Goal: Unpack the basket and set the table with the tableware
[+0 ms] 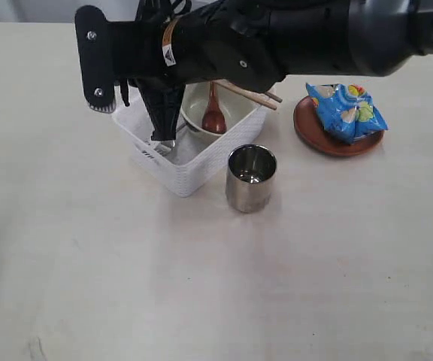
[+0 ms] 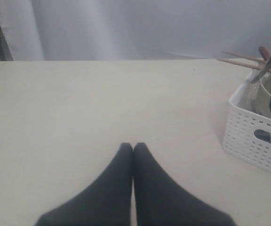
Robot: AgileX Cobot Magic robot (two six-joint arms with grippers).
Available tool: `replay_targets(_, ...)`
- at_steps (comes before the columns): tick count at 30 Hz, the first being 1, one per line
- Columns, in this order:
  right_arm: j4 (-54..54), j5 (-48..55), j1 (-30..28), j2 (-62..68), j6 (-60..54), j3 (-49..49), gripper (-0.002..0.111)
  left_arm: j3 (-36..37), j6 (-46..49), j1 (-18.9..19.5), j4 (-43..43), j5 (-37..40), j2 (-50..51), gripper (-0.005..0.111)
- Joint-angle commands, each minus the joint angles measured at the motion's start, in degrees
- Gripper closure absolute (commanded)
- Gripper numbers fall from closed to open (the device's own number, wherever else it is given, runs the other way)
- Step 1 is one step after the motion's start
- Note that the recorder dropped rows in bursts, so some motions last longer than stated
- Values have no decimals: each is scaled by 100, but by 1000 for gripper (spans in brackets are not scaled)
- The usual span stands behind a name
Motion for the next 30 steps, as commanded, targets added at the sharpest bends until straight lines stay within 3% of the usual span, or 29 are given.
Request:
replay_targets(1,-16,-410,107,-230,184,5,109,11,4,-41,26,-28,-19,107)
replay_targets(6,69,-497,235,-346,272,5,109,11,4,-41,26,-28,-19,107)
replay_targets(13,989,-338,365,-637,362,5,109,11,4,-41,26,-28,-19,107)
replay_targets(16,1490,162,365,-905,556,5,109,11,4,-41,26,-28,-19,107)
replay_targets(30,1490,2353,819,-2381,2033,5,109,11,4,-41,26,-28,-19,107)
